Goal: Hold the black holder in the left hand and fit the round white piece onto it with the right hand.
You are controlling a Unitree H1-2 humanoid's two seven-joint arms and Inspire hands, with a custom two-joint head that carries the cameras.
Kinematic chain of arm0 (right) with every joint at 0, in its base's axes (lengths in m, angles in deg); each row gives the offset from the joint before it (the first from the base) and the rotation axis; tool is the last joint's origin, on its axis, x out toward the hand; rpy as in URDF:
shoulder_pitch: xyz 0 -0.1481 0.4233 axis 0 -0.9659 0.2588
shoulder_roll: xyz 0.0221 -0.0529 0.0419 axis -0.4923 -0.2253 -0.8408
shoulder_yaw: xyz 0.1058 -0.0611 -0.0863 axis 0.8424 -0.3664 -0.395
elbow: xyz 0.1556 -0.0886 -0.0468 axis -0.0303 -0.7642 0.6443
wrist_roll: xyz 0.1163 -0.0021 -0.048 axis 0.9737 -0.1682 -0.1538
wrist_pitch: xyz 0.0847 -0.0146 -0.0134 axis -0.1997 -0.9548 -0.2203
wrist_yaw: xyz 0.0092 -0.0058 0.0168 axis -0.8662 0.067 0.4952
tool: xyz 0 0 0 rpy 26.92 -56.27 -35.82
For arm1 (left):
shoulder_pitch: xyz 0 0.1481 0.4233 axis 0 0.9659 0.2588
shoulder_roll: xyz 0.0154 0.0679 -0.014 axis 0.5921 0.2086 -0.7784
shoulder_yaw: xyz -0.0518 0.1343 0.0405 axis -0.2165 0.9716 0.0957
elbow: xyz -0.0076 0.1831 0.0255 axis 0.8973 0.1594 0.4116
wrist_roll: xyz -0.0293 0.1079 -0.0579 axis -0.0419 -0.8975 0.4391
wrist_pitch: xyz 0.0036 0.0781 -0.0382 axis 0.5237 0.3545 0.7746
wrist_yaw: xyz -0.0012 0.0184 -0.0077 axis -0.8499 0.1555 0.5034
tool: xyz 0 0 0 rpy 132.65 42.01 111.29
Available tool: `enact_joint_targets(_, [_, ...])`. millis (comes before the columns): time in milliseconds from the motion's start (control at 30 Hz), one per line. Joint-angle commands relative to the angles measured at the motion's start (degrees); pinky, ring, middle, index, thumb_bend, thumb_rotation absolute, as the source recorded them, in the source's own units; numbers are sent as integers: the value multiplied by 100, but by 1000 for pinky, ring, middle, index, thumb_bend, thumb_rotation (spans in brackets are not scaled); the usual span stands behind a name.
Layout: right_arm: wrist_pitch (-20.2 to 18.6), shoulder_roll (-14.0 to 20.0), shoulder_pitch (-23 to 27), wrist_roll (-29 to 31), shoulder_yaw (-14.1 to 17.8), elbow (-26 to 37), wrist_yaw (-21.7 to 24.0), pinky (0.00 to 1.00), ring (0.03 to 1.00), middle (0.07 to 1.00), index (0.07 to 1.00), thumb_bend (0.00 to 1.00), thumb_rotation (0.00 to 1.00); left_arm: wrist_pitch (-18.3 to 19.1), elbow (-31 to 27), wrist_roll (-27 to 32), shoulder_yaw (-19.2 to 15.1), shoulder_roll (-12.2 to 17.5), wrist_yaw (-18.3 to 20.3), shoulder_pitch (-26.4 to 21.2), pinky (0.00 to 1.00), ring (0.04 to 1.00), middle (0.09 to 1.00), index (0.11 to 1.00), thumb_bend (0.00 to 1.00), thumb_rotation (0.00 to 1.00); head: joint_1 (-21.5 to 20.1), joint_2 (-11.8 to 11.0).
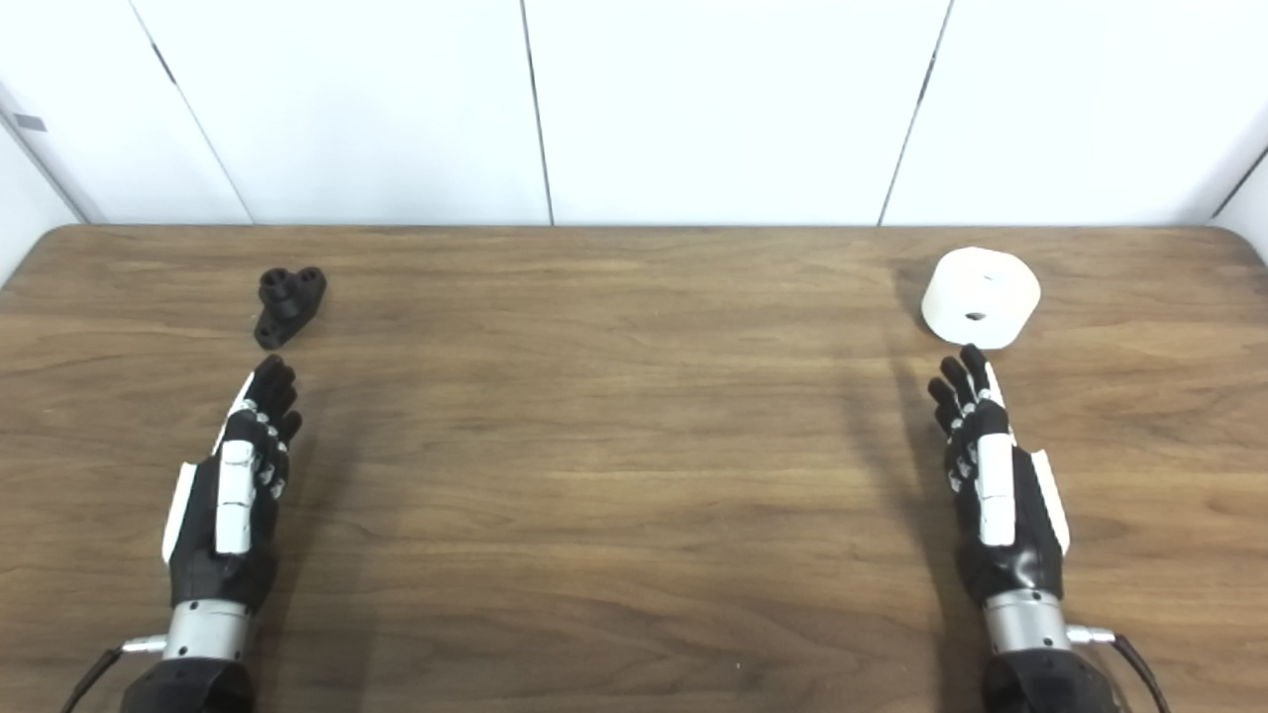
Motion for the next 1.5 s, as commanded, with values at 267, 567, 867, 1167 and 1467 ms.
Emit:
enact_joint_targets(267, [47,-39,-83,53,-30,-148,14,1000,954,965,977,556,1000,45,31,-18,56,-62,-24,68,1000,1000,978,975,689,891,-15,-14])
enact_joint_targets(567, [67,-25,-101,32,-41,-147,30,1000,954,968,980,556,1000,10,29,-122,99,-16,5,111,1000,998,980,985,692,915,174,-190])
enact_joint_targets(867, [294,178,-117,93,-48,-422,219,1000,976,985,1000,605,1000,88,-12,-368,235,-139,-71,169,1000,998,983,986,612,983,687,-550])
enact_joint_targets(1167, [352,328,-75,206,9,-719,321,1000,976,989,1000,627,1000,-63,162,-545,339,-309,-145,159,988,978,974,979,593,958,1138,-972])
enact_joint_targets(1467, [399,405,-28,292,9,-830,439,1000,1000,1000,1000,629,1000,-432,356,-755,426,-412,-256,174,979,979,968,970,545,965,1433,-1108])
